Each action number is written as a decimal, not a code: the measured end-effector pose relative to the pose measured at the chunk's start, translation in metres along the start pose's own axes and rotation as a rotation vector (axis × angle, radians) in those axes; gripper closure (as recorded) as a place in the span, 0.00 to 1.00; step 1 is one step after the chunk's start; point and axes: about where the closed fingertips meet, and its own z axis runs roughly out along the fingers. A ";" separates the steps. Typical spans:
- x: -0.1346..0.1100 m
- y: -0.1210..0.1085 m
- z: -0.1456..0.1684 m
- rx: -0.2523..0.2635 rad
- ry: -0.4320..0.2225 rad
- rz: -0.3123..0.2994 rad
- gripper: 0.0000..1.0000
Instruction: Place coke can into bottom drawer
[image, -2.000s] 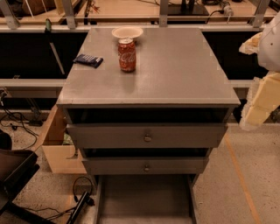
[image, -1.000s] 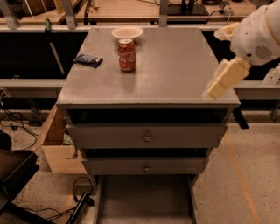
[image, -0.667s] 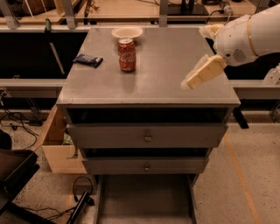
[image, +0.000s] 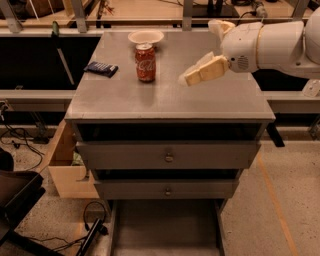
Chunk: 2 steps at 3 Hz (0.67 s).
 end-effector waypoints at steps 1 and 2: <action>0.002 0.000 -0.001 0.000 0.007 -0.001 0.00; 0.005 -0.007 0.010 0.003 -0.014 0.015 0.00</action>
Offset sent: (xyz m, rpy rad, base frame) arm 0.0328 0.0047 -0.0118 0.0647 0.0090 -0.0152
